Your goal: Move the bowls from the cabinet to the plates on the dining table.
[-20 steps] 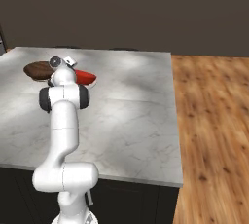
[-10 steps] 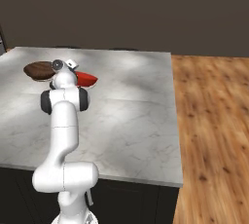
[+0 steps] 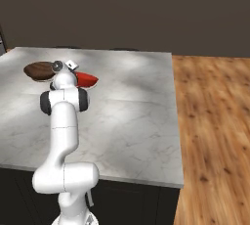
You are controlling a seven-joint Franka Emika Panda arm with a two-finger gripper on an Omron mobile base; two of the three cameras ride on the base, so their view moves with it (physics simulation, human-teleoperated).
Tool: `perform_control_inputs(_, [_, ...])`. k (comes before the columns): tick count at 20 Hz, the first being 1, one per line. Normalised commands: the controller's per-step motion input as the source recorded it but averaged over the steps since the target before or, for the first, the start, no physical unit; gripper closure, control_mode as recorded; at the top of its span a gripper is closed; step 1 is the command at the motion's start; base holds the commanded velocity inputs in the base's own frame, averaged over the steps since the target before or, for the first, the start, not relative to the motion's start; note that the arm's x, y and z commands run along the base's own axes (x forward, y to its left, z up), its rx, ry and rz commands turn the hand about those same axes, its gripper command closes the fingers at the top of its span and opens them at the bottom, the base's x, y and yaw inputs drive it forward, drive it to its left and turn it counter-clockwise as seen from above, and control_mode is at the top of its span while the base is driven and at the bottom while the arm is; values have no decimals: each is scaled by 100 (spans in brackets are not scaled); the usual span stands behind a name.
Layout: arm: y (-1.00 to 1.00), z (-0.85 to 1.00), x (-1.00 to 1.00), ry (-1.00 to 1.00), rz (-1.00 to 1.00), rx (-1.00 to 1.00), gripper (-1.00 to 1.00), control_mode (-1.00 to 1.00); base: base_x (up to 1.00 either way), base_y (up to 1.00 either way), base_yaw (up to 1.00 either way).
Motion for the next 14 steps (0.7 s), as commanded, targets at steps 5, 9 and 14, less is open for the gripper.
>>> perform_control_inputs(5, [0,0,0,0,0,0,-100,-100,0,0,0])
perform_control_inputs(9, [0,0,0,0,0,0,-100,-100,0,0,0])
perform_control_inputs(14, [1,0,0,0,0,-1,-100,-100,0,0,0])
